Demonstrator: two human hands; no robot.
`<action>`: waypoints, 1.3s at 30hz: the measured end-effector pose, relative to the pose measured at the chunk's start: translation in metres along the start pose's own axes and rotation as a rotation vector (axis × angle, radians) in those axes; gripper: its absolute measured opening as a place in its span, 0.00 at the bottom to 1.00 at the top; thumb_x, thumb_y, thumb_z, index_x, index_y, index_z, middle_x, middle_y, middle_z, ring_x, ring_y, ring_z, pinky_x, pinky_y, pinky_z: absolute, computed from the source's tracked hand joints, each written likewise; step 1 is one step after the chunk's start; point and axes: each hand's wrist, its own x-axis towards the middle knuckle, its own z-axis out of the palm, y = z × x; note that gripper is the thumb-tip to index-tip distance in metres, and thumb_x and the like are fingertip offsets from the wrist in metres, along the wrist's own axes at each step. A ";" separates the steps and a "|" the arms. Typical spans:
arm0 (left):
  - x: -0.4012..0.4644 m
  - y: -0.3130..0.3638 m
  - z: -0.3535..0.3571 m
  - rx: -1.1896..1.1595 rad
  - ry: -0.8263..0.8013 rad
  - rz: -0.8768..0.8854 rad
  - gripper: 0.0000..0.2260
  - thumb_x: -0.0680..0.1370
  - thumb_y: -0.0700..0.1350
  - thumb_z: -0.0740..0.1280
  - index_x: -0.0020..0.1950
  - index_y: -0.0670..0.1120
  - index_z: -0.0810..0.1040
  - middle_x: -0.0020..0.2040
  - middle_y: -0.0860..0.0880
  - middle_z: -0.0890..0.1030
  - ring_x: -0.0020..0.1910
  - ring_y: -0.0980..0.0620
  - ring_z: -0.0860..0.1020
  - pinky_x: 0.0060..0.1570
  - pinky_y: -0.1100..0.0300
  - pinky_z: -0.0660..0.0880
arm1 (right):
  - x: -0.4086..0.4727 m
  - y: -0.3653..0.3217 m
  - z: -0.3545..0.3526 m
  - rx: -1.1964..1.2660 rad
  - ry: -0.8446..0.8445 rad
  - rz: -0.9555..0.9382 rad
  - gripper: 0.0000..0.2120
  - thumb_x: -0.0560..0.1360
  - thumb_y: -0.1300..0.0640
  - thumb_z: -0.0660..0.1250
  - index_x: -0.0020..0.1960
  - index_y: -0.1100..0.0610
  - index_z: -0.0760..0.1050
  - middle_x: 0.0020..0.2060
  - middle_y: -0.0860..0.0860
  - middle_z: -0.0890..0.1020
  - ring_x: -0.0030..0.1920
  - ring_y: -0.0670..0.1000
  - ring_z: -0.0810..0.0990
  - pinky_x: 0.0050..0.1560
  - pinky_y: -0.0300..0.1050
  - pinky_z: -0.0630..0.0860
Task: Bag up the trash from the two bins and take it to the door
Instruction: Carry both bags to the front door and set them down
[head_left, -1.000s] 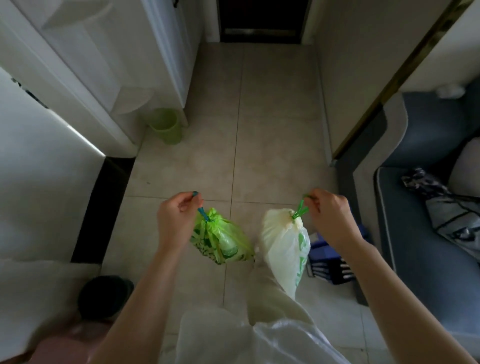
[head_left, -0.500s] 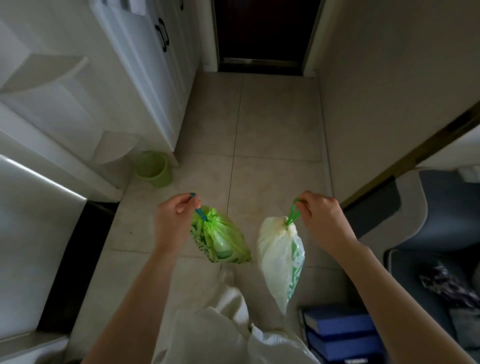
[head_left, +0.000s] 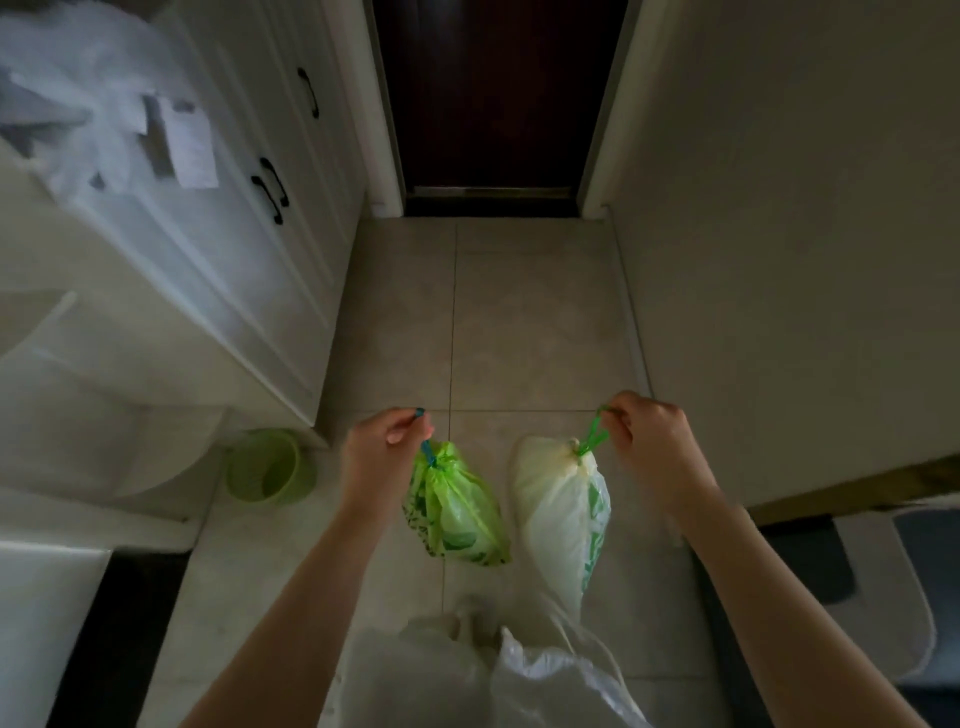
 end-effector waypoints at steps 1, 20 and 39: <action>0.022 0.004 0.005 0.011 -0.004 0.010 0.08 0.74 0.45 0.70 0.35 0.57 0.81 0.32 0.58 0.83 0.36 0.63 0.81 0.40 0.67 0.75 | 0.021 0.000 0.000 0.000 0.013 -0.003 0.08 0.77 0.60 0.63 0.44 0.61 0.80 0.34 0.56 0.83 0.34 0.56 0.80 0.35 0.46 0.75; 0.401 0.078 0.123 0.112 0.160 -0.125 0.07 0.74 0.41 0.70 0.36 0.48 0.82 0.25 0.56 0.75 0.26 0.61 0.73 0.30 0.62 0.67 | 0.456 0.032 0.010 -0.044 -0.058 -0.208 0.06 0.75 0.59 0.66 0.43 0.61 0.78 0.34 0.58 0.83 0.36 0.57 0.81 0.36 0.41 0.69; 0.772 0.114 0.196 0.166 0.000 -0.130 0.06 0.77 0.43 0.68 0.45 0.45 0.85 0.40 0.47 0.85 0.40 0.50 0.82 0.42 0.60 0.75 | 0.826 0.008 0.055 -0.034 -0.100 -0.135 0.08 0.77 0.58 0.64 0.44 0.61 0.78 0.38 0.59 0.83 0.40 0.59 0.82 0.42 0.49 0.76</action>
